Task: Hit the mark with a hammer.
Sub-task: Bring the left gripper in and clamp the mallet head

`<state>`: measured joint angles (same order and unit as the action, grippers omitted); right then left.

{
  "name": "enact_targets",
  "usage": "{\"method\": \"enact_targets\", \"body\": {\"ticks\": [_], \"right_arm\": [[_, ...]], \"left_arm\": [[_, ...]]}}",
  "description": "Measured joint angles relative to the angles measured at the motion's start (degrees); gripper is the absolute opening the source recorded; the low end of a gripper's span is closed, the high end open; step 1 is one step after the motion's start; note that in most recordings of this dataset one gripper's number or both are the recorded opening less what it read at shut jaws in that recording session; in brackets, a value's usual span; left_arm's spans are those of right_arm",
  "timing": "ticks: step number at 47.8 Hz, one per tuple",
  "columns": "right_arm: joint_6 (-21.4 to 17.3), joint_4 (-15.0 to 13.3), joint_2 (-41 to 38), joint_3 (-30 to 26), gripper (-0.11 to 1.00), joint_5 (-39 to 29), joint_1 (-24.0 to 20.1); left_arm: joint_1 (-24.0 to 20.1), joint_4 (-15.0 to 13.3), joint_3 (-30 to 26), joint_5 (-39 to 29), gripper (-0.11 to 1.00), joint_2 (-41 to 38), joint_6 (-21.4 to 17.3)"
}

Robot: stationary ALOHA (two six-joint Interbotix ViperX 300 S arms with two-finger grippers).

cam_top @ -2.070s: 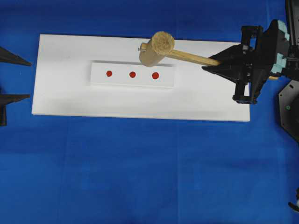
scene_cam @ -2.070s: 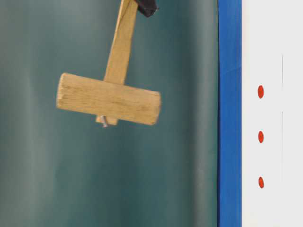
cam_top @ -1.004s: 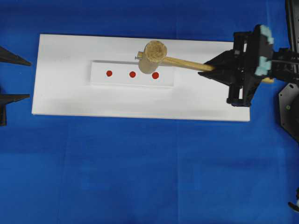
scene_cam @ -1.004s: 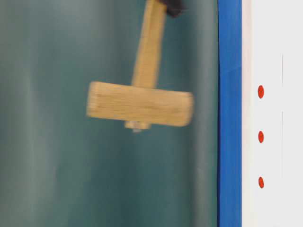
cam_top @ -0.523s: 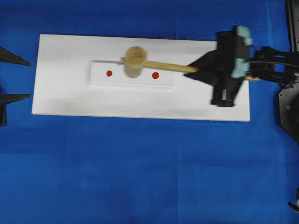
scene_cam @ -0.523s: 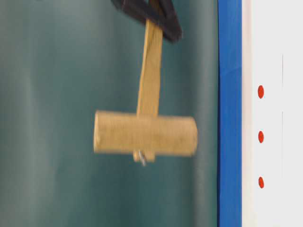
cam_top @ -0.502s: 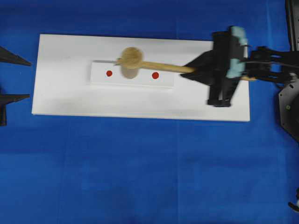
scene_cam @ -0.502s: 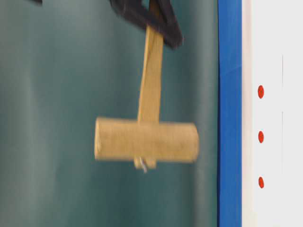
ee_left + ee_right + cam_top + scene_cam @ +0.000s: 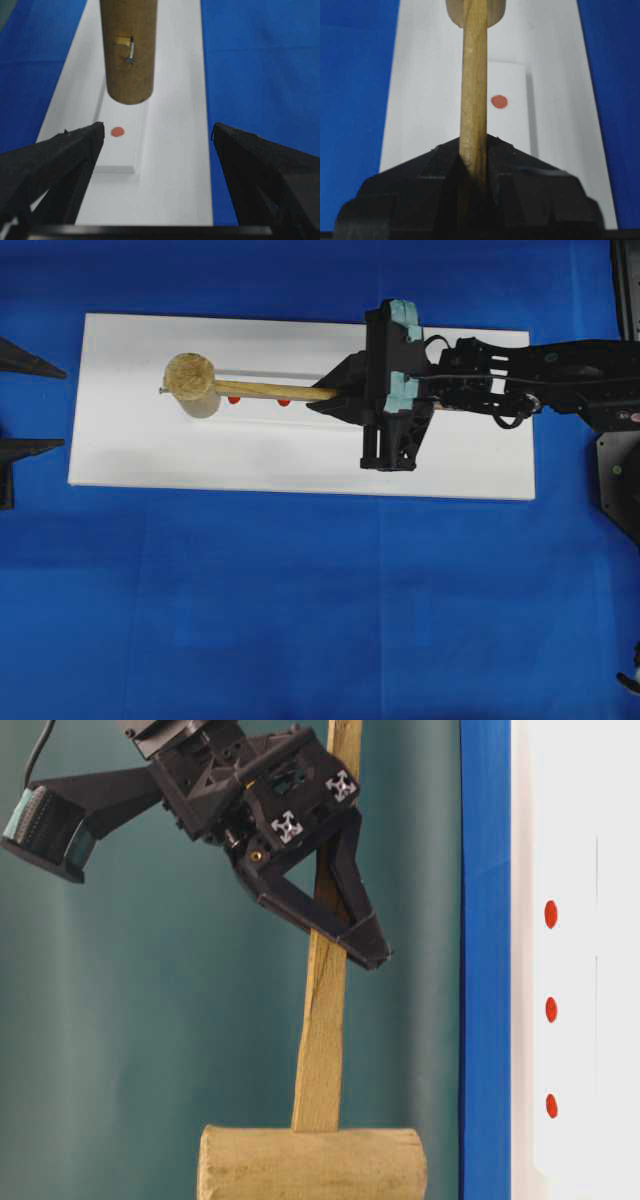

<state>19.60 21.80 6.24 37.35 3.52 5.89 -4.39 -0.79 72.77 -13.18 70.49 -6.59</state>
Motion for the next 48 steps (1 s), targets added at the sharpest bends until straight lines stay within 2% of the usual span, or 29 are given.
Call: {"method": "enact_targets", "body": {"ticks": [9, 15, 25, 38, 48], "right_arm": [[0.0, 0.0, -0.09, 0.0, 0.01, -0.09, -0.09], [0.0, 0.0, -0.09, 0.0, 0.01, -0.09, -0.09], [0.0, -0.09, -0.09, 0.0, 0.01, -0.09, -0.09], [0.0, -0.18, -0.09, 0.0, 0.01, 0.0, -0.09], [0.0, -0.18, -0.09, 0.0, 0.01, -0.09, 0.0]], "left_arm": [[-1.23, 0.0, 0.44, 2.2, 0.88, -0.88, 1.23], [-2.55, 0.0, 1.23, 9.67, 0.88, -4.75, 2.02], [-2.99, 0.09, 0.09, 20.04, 0.89, -16.35, 2.02], [-2.99, 0.09, -6.24, 29.62, 0.93, -33.4, 1.85], [-2.81, 0.0, -11.87, 32.7, 0.94, -43.51, 1.76]]}}
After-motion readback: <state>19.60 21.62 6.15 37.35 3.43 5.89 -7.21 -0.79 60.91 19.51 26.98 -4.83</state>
